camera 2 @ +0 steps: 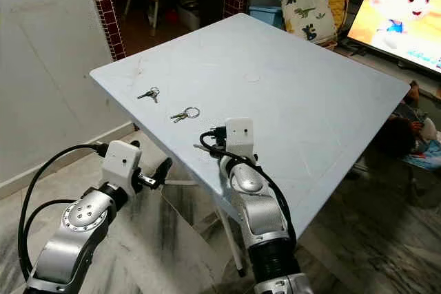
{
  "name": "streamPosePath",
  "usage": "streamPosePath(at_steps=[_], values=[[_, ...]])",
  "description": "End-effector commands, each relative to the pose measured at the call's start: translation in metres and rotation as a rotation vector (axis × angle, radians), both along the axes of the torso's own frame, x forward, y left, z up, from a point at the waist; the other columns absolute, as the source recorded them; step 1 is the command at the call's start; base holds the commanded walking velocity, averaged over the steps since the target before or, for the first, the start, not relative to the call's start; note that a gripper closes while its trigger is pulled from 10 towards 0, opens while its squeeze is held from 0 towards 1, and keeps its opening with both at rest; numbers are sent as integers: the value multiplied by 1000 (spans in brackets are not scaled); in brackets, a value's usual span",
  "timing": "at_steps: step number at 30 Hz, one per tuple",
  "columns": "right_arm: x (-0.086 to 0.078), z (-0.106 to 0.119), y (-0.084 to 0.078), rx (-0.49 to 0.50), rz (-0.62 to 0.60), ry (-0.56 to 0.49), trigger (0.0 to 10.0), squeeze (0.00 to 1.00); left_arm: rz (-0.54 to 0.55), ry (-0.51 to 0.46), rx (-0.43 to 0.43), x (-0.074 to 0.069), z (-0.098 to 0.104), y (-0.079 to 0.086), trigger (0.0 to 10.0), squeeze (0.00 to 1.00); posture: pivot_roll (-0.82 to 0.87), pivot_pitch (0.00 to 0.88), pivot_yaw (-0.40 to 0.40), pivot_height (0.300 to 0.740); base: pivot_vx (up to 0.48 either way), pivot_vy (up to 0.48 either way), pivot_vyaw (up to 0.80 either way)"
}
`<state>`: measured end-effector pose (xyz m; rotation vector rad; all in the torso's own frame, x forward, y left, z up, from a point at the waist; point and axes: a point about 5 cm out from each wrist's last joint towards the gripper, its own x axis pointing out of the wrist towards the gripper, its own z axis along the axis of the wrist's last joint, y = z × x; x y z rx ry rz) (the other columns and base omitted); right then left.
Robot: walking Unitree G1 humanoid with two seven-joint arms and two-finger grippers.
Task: Hang keys on a hook
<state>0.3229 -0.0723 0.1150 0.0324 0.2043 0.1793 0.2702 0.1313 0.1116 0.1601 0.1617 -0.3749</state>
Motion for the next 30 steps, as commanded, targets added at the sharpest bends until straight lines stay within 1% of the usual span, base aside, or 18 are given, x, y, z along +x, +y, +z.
streamPosePath(at_steps=[1,2,3,4,6,7,9,13,16,17,18,19,30], values=[[1,-2,3,-17,0,4,10000,0,-43,-17,-11,-3,7,-4,10000,0,131,39,-40,740,0,0,0],[1,-5,4,-19,1,12,10000,0,-68,-13,-16,-5,7,-6,10000,0,131,39,-40,740,0,0,0],[1,-5,4,-19,1,12,10000,0,-68,-13,-16,-5,7,-6,10000,0,131,39,-40,740,0,0,0],[0,-8,7,-23,12,22,10000,0,-101,-3,-23,-7,6,-8,10000,0,134,40,-42,740,0,0,0],[0,-11,9,-22,24,34,10000,0,-121,2,-22,-9,5,-10,10000,0,134,40,-42,740,0,0,0],[-1,-14,13,-16,49,51,10000,0,-130,2,-25,-9,5,-13,10000,0,134,40,-42,740,0,0,0],[-3,-18,17,-22,74,66,10000,0,-136,3,-29,-9,5,-15,10000,0,134,40,-42,740,0,0,0],[-4,-22,20,-35,74,66,10000,0,-146,5,-36,-10,6,-17,10000,0,133,41,-42,740,0,0,0],[-3,-25,20,-54,63,73,10000,0,-150,5,-36,-11,6,-17,10000,0,133,41,-42,740,0,0,0],[-3,-27,19,-62,52,77,8353,0,-152,5,-37,-11,7,-17,10000,0,140,43,-44,740,0,0,0],[-2,-28,18,-65,48,79,8353,0,-153,5,-37,-12,7,-17,10000,0,140,43,-44,740,0,0,0],[-2,-28,17,-68,36,82,0,0,-153,5,-36,-12,7,-16,10000,0,140,43,-44,740,0,0,0],[2,-27,13,-74,5,67,0,0,-149,13,-37,-13,6,-14,10000,0,145,41,-45,740,0,0,0]])
